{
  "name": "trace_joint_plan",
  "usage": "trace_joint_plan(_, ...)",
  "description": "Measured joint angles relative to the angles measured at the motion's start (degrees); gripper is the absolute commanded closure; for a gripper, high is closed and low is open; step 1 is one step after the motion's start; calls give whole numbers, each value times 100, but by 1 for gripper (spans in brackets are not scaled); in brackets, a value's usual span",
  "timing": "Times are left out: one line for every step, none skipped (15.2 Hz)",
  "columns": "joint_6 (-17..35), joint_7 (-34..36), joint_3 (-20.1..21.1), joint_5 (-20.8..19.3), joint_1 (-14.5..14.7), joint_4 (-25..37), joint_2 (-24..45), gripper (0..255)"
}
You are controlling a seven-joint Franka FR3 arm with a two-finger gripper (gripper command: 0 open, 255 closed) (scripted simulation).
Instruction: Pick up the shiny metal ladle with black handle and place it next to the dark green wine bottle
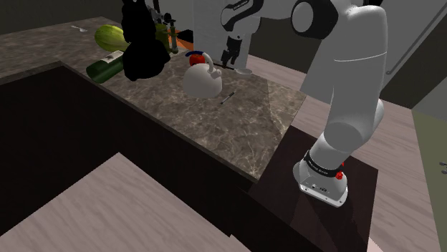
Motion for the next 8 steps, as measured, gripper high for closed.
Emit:
trace_joint_plan(66,-21,13,25,-8,-6,63,0)
trace_joint_plan(116,-29,20,36,-6,-37,83,0)
trace_joint_plan(133,-26,25,41,-3,-39,98,0)
trace_joint_plan(141,-27,26,43,-1,-42,102,0)
trace_joint_plan(146,-27,27,44,-1,-43,105,0)
trace_joint_plan(148,-28,28,45,-1,-44,106,0)
trace_joint_plan(149,-28,28,45,-1,-44,107,0)
trace_joint_plan(149,-28,28,45,-1,-44,107,0)
